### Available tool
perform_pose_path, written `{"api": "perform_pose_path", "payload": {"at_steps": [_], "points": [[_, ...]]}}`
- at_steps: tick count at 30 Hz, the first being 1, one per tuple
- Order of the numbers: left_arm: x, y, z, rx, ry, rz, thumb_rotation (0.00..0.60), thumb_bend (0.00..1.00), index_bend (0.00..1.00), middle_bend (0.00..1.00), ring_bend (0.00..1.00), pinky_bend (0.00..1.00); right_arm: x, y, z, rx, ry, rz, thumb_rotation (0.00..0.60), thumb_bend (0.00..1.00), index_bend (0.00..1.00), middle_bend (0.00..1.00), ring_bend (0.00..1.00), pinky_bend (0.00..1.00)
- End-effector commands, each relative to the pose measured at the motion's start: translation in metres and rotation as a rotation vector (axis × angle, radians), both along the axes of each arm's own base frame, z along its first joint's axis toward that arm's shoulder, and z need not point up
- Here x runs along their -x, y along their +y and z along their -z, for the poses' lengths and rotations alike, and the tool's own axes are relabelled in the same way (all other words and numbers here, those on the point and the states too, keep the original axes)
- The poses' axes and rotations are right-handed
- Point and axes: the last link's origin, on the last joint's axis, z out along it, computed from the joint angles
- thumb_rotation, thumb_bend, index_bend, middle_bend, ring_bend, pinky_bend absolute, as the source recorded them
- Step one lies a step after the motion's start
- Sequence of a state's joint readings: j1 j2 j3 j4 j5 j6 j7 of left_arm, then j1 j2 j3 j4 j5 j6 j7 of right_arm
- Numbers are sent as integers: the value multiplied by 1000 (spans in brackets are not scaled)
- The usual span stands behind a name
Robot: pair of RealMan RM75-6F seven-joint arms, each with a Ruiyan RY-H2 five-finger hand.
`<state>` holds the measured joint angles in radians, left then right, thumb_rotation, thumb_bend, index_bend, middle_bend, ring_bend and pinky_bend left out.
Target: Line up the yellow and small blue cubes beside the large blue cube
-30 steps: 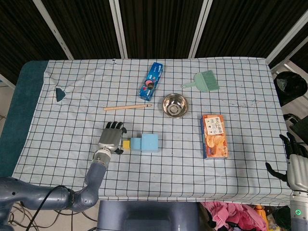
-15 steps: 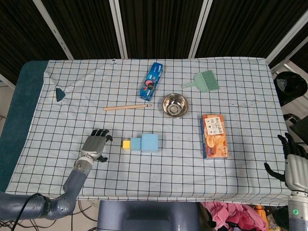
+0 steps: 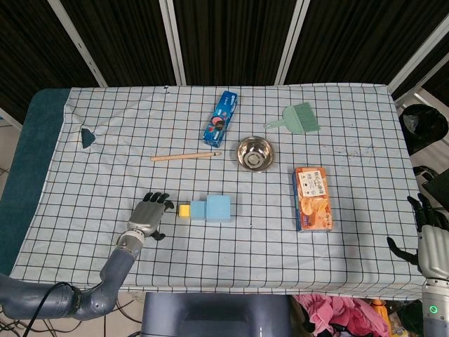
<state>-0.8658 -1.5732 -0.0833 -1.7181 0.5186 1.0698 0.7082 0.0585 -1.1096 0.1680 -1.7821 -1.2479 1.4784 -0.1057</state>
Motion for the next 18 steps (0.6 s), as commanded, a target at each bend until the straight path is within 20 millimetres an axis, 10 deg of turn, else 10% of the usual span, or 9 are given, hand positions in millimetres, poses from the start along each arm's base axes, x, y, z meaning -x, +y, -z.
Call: {"api": "perform_pose_path", "payload": {"at_steps": [1,18], "points": [[-4,0,4,11,-2,4,600,204,238,71,0,0,0,0,-1,1,-1,0,600,192,98,23,169,118],[-16,1,19,37,-12,15,600,204,232,70,0,0,1,0,-2,1,-7,1,600,192,98,23,169,118]]}}
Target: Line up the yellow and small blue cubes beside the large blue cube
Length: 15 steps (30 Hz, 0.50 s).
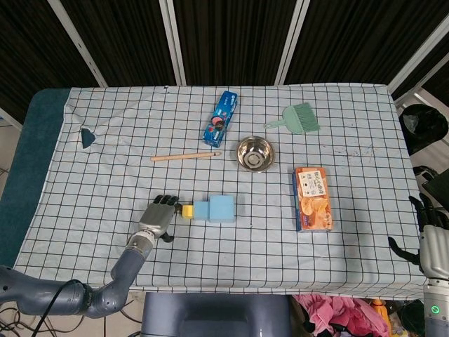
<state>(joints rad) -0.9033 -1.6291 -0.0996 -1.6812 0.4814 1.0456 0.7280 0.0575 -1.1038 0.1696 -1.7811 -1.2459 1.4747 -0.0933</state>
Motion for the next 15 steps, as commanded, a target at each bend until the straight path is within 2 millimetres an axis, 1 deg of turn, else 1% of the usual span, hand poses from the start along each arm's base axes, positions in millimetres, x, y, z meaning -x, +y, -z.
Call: {"api": "perform_pose_path", "payload": {"at_steps": [1,9,13,15], "points": [[-2,0,2,3,-3,5,600,204,232,70,0,0,0,0,0,-1,0,0,600,192,98,23,169,118],[-2,0,2,-11,13,7,600,204,232,70,0,0,0,0,0,-1,-2,0,600,192,98,23,169,118],[1,4,-8,-57,40,10,600,204,232,70,0,0,0,0,-1,1,-3,-1,600,192,98,23,169,118],[4,4,-17,-84,44,5,600,204,232,70,0,0,0,0,-1,1,-2,-1,600,192,98,23,169,118]]}}
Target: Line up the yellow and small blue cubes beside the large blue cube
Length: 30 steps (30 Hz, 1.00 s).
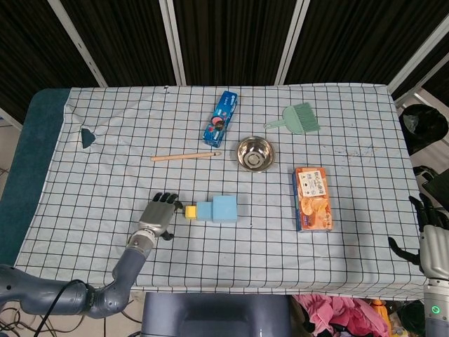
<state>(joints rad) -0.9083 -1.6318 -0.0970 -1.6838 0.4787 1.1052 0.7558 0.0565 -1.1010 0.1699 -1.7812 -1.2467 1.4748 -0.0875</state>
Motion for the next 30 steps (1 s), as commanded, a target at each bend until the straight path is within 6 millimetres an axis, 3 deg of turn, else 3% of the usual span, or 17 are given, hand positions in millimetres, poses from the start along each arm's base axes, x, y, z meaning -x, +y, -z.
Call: {"api": "perform_pose_path", "payload": {"at_steps": [1,5,10,14,21,25,30], "points": [[5,1,-16,-46,11,-5,600,204,232,70,0,0,0,0,0,-1,1,0,600,192,98,23,169,118],[19,-6,-49,-119,-3,-9,600,204,216,70,0,0,0,0,1,-7,5,1,600,191,98,23,169,119],[56,-23,-107,-293,-67,2,600,199,123,70,0,0,0,-1,4,-11,15,3,600,192,95,23,169,118],[106,-59,-160,-415,-130,5,600,161,68,51,0,0,-1,-3,8,-20,31,4,600,192,94,23,169,119],[147,-106,-214,-531,-192,69,600,136,34,30,0,0,-5,-4,14,-32,52,-12,600,191,94,23,166,118],[165,-130,-231,-532,-186,115,600,136,2,6,0,0,-8,-4,19,-46,54,-34,600,191,94,24,166,118],[175,-143,-236,-533,-142,73,600,136,3,5,0,0,-13,-4,25,-71,55,-65,600,192,94,23,167,118]]}}
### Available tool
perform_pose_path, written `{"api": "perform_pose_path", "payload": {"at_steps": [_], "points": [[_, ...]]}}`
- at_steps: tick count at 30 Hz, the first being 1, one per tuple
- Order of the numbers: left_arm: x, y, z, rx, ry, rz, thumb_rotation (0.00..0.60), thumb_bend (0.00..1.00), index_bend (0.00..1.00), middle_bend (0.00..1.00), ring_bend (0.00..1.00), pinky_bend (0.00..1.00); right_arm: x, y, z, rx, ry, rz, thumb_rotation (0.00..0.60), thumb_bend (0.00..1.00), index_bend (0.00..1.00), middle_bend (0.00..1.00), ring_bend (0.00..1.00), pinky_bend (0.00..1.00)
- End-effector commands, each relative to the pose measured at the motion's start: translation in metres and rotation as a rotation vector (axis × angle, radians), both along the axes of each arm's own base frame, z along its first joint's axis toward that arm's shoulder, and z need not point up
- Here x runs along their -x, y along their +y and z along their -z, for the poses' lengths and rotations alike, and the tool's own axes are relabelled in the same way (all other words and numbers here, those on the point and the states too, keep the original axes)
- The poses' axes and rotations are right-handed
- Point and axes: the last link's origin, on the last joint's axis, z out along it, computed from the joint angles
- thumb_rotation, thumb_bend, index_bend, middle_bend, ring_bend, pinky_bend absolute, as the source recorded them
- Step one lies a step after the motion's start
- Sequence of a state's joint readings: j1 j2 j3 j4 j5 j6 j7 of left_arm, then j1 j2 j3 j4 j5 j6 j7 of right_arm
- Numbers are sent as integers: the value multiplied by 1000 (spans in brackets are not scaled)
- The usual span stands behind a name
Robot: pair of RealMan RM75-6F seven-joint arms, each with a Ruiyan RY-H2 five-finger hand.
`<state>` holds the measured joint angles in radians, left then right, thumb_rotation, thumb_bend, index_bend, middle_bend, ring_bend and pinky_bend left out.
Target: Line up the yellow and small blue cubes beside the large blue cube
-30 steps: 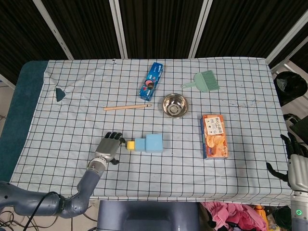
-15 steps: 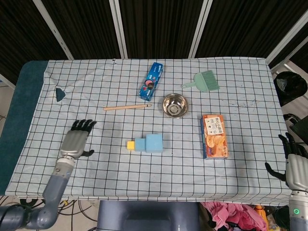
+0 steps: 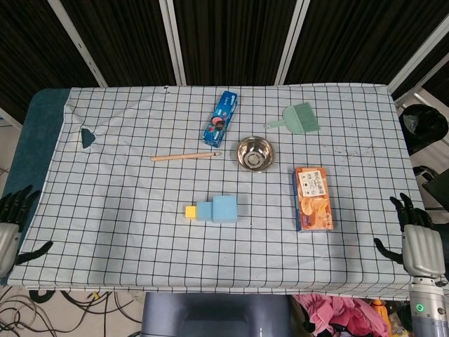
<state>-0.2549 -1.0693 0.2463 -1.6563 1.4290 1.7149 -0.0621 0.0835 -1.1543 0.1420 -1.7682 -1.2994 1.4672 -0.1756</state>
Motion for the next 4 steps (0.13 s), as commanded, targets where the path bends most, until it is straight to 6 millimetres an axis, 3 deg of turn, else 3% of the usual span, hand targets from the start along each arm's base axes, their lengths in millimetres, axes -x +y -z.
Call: {"api": "perform_pose_path", "payload": {"at_steps": [1,4], "points": [[5,-9,-5,4,18,-34,600,136,6,5,0,0,-4,1,4,-14,-1,-22,600,192,94,23,167,118],[4,-9,-4,2,18,-49,600,136,11,5,0,0,-6,1,6,-20,-2,-37,600,192,94,23,167,119]]}}
